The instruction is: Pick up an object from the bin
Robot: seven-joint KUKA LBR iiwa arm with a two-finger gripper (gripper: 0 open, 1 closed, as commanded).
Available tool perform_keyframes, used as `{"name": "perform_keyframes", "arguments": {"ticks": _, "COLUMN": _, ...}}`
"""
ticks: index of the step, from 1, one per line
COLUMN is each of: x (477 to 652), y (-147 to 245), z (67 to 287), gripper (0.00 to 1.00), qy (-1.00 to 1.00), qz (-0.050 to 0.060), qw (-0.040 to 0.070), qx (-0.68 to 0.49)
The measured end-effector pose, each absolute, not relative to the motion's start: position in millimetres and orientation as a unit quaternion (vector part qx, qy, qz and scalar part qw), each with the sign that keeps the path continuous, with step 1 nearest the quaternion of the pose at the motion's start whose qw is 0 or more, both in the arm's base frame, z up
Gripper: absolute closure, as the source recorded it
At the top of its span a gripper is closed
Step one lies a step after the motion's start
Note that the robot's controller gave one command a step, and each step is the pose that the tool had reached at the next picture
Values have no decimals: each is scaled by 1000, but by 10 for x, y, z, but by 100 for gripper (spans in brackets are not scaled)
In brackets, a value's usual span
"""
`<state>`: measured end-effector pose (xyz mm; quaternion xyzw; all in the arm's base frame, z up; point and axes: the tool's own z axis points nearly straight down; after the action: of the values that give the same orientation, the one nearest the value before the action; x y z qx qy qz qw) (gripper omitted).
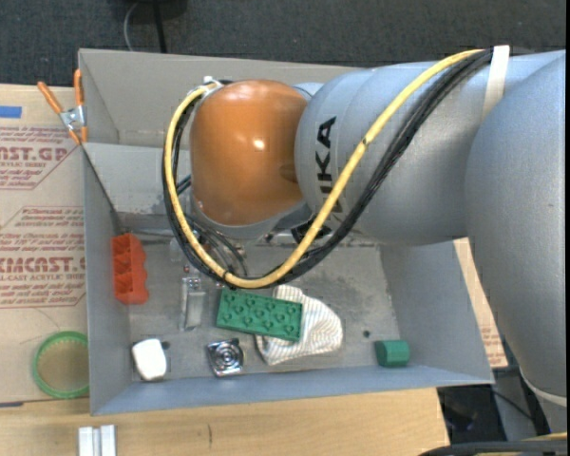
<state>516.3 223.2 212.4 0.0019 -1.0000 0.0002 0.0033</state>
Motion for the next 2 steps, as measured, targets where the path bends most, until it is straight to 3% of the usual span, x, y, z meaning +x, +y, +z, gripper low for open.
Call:
{"name": "perform_keyframes", "arguments": {"ticks": 1, "x": 5181, "y": 2221, "z": 2171, "gripper": 0, "qy": -1000, "qz": -1, "qw": 0, "qx": 1}}
{"name": "perform_keyframes", "arguments": {"ticks": 2, "x": 5059, "y": 1823, "z": 1778, "gripper": 0, "qy": -999, "qz": -1, "qw": 0, "qx": -33}}
